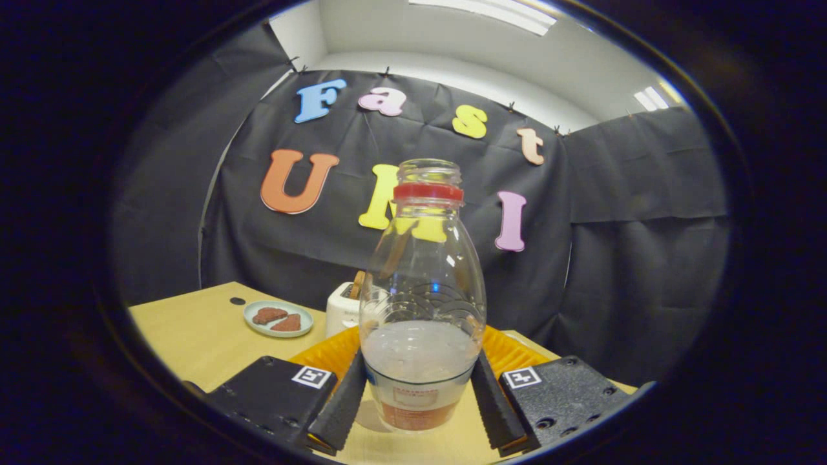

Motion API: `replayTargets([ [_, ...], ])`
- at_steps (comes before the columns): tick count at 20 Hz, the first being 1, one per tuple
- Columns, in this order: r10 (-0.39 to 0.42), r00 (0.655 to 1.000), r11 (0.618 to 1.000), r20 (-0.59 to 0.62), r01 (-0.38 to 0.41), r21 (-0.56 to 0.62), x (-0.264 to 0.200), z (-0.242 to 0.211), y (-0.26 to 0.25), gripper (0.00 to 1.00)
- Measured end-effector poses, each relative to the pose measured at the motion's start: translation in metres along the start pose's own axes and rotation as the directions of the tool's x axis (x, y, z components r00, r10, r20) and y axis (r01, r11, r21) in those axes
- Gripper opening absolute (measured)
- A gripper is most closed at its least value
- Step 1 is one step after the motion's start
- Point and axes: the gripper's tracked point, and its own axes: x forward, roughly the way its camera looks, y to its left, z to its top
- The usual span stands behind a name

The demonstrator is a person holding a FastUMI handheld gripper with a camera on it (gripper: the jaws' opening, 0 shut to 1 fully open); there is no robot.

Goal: Take the bottle from table, then pour the juice into the cup, finally place the bottle on the coaster

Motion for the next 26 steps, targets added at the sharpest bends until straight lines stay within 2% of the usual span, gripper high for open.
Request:
replayTargets([
  [5,0.016,0.996,0.999,-0.091,-0.011,0.047,0.036,-0.059,0.002,0.82],
  [10,0.094,0.983,0.993,-0.158,-0.082,0.080,0.055,-0.099,0.022,0.82],
  [14,0.132,0.980,0.989,-0.149,-0.121,0.079,0.063,-0.106,0.034,0.83],
  [15,0.113,0.982,0.993,-0.154,-0.104,0.064,0.065,-0.107,0.033,0.84],
  [19,0.150,0.976,0.987,-0.160,-0.137,0.088,0.069,-0.111,0.044,0.86],
  [21,0.136,0.979,0.989,-0.152,-0.124,0.085,0.065,-0.108,0.040,0.87],
  [26,0.138,0.981,0.988,-0.136,-0.127,0.088,0.065,-0.096,0.038,1.00],
])
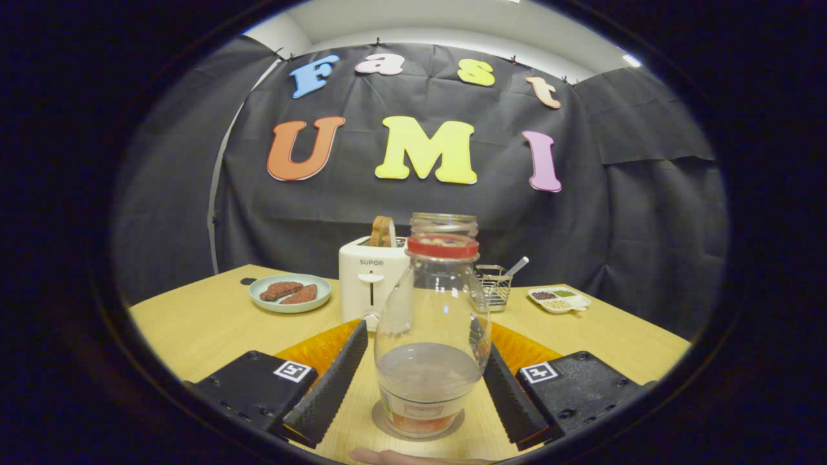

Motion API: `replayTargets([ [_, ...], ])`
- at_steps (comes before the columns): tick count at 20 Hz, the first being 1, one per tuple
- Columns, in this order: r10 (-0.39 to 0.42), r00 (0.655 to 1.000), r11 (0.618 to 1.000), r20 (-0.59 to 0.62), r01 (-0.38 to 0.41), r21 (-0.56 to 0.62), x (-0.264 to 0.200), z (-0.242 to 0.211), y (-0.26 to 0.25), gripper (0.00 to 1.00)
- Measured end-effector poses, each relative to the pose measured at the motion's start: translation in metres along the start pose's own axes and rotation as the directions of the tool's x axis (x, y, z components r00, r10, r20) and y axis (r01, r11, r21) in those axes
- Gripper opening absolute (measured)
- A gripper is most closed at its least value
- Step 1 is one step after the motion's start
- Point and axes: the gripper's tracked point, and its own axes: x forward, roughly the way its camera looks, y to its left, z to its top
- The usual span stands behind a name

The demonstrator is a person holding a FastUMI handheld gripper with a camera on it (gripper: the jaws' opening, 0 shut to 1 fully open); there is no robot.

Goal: Take the bottle from table, then pour the juice into the cup, finally place the bottle on the coaster

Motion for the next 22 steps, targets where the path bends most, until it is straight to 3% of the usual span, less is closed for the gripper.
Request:
replayTargets([
  [12,0.017,0.990,1.000,0.138,-0.020,0.022,-0.080,0.099,0.000,1.00],
  [22,-0.030,0.989,0.998,0.147,0.023,0.050,-0.163,0.172,-0.023,1.00],
])
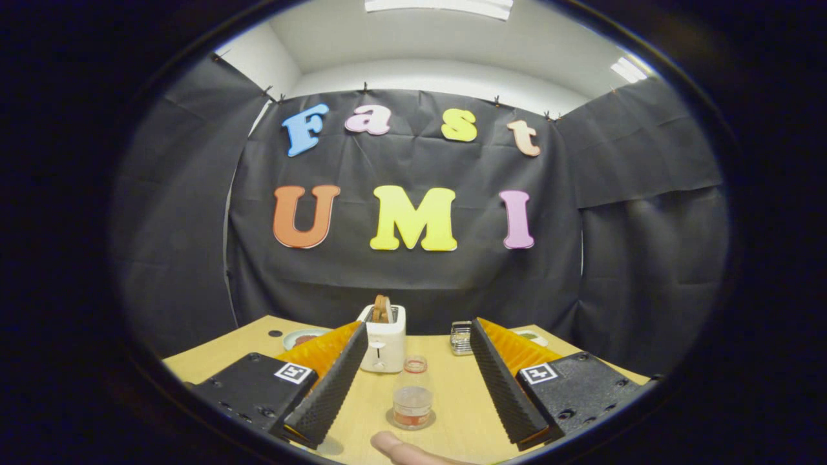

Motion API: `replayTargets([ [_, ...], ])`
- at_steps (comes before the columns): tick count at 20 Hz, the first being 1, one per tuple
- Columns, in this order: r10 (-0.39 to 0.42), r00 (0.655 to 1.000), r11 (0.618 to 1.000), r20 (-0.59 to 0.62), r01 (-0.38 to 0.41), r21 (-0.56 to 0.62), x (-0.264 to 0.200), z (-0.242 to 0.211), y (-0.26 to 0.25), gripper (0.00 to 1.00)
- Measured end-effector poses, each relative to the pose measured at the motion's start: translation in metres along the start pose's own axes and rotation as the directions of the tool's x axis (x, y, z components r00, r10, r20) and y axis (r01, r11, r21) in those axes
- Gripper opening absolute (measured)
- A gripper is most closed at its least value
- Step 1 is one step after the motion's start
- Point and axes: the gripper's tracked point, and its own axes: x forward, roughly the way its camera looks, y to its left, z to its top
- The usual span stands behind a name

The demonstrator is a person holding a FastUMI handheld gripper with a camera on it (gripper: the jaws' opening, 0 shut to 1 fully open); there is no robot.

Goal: Take the bottle from table, then pour the juice into the cup, finally place the bottle on the coaster

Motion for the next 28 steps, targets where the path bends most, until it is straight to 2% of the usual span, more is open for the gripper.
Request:
replayTargets([
  [6,0.023,1.000,0.999,0.003,-0.023,0.029,-0.053,0.053,-0.005,1.00],
  [9,0.002,1.000,0.999,0.031,-0.003,0.050,-0.085,0.082,-0.019,1.00],
  [17,-0.007,1.000,0.999,0.001,0.007,0.048,-0.147,0.101,-0.028,1.00],
  [22,0.014,0.999,0.999,-0.047,-0.012,0.052,-0.171,0.095,-0.023,1.00],
  [28,0.001,1.000,0.998,0.002,-0.001,0.068,-0.195,0.107,-0.025,1.00],
])
